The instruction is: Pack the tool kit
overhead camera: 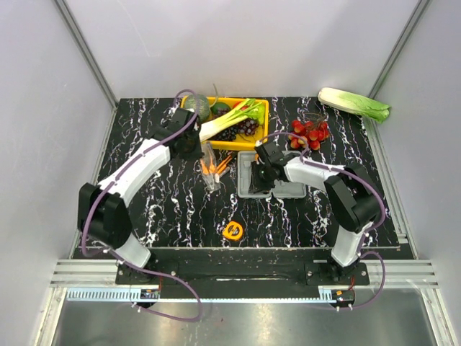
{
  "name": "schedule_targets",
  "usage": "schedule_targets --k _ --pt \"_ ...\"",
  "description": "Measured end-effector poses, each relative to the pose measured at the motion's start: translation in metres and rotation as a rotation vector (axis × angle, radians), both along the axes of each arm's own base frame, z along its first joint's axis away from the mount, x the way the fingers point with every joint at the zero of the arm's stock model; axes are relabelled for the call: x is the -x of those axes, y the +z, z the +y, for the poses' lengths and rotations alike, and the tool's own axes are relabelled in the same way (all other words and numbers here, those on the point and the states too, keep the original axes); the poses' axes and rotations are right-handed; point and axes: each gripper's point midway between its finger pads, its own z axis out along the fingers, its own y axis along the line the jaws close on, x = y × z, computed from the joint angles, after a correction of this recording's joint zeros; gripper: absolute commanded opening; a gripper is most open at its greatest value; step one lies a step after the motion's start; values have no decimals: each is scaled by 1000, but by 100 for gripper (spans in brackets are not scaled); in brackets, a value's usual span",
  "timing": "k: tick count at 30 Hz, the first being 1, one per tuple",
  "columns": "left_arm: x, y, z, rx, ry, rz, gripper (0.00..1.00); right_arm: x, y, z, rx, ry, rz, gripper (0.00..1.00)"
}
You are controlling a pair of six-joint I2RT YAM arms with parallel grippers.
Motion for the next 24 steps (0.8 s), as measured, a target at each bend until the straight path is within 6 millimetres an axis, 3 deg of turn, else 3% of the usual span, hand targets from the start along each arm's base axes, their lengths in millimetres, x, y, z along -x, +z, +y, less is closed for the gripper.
schedule_targets --k 9,18,22,24 --pt "-18 -22 -58 9 -116 55 0 20 -4 8 -1 32 2 24" --pt "-8 -53 -101 6 -199 132 0 58 -2 2 18 30 81 26" --pt "-4 -56 -114 18 -198 147 0 56 13 -7 51 -18 64 31" --pt "-5 -54 -122 31 -192 147 0 49 33 -12 54 -62 7 32"
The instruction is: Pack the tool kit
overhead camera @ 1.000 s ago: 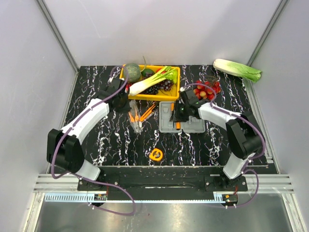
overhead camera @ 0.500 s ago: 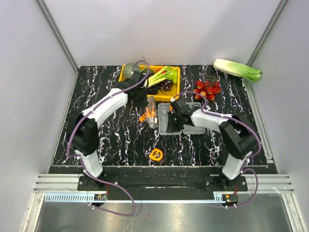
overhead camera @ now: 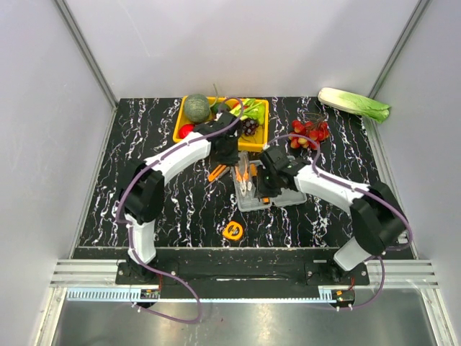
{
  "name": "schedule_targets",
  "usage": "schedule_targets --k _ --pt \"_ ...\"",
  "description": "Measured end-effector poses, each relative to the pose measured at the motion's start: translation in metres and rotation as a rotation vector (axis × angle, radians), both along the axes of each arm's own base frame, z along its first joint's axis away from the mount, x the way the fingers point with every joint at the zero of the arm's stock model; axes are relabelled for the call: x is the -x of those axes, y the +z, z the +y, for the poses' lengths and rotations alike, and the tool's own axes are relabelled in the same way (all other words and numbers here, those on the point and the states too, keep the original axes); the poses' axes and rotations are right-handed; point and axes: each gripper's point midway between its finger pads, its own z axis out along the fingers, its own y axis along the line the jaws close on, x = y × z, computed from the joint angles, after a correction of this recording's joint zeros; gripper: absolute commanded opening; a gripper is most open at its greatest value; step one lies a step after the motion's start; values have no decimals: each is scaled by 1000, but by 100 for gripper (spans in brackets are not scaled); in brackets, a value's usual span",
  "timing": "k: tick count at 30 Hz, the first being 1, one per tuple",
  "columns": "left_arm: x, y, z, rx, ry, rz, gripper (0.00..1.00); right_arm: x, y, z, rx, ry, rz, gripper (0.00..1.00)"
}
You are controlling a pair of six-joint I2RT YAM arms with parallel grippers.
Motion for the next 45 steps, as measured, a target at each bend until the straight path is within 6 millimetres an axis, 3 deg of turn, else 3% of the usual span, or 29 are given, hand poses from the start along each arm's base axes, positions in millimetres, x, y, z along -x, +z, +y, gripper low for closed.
schedule_targets --k 4,8,15,17,21,28,36,42,45 --pt "-2 -1 -16 19 18 7 0 -10 27 -8 1 -53 -89 34" --pt "4 -18 -21 1 45 51 0 -18 40 -12 8 -83 -136 33" --pt "10 -44 -17 -42 78 117 0 -16 31 -16 40 -95 -113 34" --pt "11 -48 -16 -49 80 125 6 -16 27 -16 47 -95 -105 34" --pt "11 -53 -16 -56 81 134 29 -16 22 -16 56 -95 -95 34" --pt "11 -57 -14 -64 91 140 45 -20 16 -13 68 -93 -83 34" --pt "11 -52 -12 -64 95 122 51 -31 16 -9 79 -92 -103 34" --pt "10 -37 -5 -19 106 88 48 -45 16 0 76 -62 -137 34" --pt "3 -39 0 22 117 89 48 -55 12 7 82 -43 -149 33"
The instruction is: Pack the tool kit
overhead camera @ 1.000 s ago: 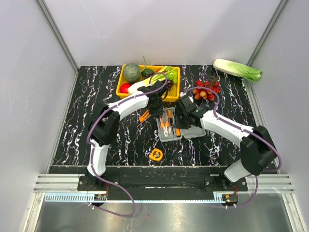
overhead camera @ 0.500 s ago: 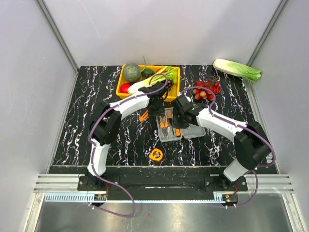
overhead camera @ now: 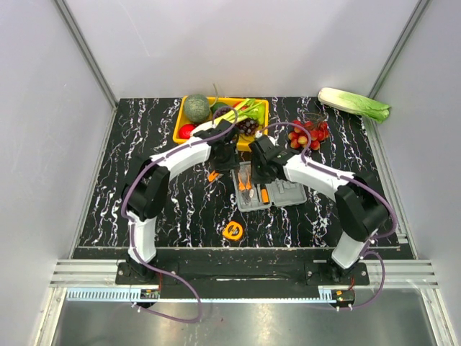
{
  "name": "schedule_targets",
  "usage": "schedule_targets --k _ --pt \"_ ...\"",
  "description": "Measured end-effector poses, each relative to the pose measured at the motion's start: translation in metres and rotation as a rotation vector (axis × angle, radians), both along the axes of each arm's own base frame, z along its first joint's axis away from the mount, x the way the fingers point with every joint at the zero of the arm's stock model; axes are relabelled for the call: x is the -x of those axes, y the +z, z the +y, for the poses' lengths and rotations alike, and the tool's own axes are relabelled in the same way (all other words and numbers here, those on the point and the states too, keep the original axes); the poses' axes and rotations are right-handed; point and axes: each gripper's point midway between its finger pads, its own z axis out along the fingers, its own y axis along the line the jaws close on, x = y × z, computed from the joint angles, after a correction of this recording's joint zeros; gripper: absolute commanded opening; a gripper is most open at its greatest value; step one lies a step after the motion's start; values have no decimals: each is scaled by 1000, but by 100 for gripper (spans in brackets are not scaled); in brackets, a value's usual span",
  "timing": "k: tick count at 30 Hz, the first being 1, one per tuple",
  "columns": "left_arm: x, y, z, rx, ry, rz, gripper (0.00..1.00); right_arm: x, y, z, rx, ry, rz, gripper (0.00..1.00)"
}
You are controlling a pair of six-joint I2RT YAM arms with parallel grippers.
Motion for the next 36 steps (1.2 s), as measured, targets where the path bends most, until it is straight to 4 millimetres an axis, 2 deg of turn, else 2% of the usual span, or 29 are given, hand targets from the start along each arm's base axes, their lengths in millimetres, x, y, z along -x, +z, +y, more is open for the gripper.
schedule_targets --k 5,12,16,22,26,31,36 --pt "-9 -8 11 51 21 17 51 -19 -7 10 21 23 -16 29" --pt "-20 -4 -1 146 2 0 52 -41 -13 15 41 -4 -35 26" --pt "-20 -13 -5 164 -9 23 49 -53 -18 17 52 -15 -38 26" --pt "-8 -35 -3 164 -16 86 37 -62 -34 16 76 -16 -20 26" --pt "-7 -36 -5 174 -25 89 31 -63 -35 18 73 -8 -21 24" --pt "-7 -37 -6 183 -28 91 12 -63 -37 20 71 -2 -18 22" --pt "-6 -39 -6 201 -33 91 0 -63 -38 20 71 2 -18 20"
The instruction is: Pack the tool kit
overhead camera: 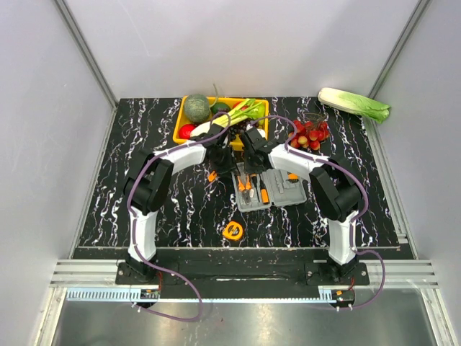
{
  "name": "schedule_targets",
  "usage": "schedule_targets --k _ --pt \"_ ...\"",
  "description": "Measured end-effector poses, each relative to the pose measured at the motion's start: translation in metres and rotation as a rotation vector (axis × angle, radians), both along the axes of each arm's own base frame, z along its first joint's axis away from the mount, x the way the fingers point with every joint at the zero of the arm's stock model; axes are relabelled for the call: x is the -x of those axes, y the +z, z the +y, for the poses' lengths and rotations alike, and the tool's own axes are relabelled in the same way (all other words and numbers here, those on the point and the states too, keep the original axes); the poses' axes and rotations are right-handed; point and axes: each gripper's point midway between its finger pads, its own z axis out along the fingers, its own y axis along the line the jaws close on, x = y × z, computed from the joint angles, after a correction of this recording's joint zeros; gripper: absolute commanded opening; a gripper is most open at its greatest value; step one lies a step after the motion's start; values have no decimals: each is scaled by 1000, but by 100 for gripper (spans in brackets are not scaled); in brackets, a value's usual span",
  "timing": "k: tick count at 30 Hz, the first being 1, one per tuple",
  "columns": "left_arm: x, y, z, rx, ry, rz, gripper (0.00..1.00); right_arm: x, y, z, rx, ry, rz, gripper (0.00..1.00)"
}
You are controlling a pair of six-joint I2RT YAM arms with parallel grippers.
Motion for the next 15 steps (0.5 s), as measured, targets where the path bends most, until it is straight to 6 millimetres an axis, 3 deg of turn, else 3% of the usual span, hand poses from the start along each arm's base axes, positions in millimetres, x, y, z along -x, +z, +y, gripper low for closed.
schedule_targets --k 12,15 --pt "1 -3 0 79 -3 -65 0 0 -1 0 -5 -3 2 20" --pt "1 -4 1 141 8 -102 12 1 -1 1 -10 -2 6 20"
